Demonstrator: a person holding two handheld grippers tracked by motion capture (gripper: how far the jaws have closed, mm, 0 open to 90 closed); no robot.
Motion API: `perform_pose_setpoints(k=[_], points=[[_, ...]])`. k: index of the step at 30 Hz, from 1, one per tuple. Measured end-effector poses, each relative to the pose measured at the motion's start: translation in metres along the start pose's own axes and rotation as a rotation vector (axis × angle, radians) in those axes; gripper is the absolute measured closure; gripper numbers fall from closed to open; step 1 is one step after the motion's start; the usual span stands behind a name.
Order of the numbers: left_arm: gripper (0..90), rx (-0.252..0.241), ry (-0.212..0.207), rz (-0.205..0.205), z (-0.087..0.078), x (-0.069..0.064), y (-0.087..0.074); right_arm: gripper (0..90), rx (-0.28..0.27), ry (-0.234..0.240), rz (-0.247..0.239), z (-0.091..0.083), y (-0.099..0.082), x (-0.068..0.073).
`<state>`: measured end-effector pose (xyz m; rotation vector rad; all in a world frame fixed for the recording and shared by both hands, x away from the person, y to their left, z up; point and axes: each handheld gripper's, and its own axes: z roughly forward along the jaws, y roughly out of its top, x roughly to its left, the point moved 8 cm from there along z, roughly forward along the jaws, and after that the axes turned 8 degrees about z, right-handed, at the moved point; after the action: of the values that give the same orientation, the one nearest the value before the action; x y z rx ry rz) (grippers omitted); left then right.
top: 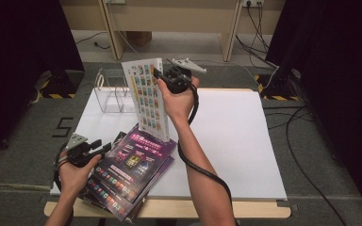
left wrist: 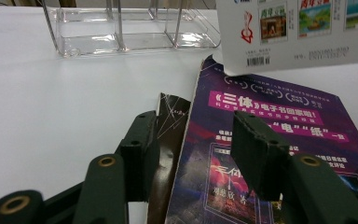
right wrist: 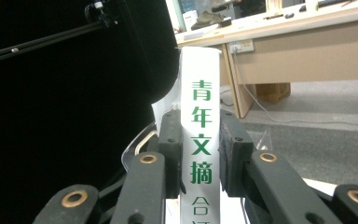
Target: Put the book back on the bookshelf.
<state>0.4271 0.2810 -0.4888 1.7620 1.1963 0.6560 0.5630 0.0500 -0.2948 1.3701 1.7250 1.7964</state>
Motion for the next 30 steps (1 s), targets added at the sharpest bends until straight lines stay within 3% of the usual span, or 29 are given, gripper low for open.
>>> perform_pose_setpoints(k=[4, 8, 16, 24, 30], points=[[50.4, -0.001, -0.003, -0.005, 0.000, 0.001, -0.001, 74.3, -0.013, -0.021, -0.003, 0.008, 0.006, -0.003], [50.4, -0.002, -0.002, -0.010, 0.000, 0.002, -0.003, 74.3, -0.020, -0.030, 0.026, 0.014, 0.011, -0.012], [50.4, 0.005, -0.004, -0.008, 0.001, 0.002, -0.003, 74.3, -0.063, -0.105, -0.021, 0.025, 0.014, -0.017], [50.4, 0.005, -0.004, -0.009, 0.001, 0.002, -0.004, 74.2, -0.058, -0.110, -0.036, 0.044, 0.011, -0.009], [50.4, 0.003, -0.003, -0.011, 0.000, 0.004, -0.004, 74.3, -0.065, -0.100, -0.033, 0.046, 0.015, -0.005]])
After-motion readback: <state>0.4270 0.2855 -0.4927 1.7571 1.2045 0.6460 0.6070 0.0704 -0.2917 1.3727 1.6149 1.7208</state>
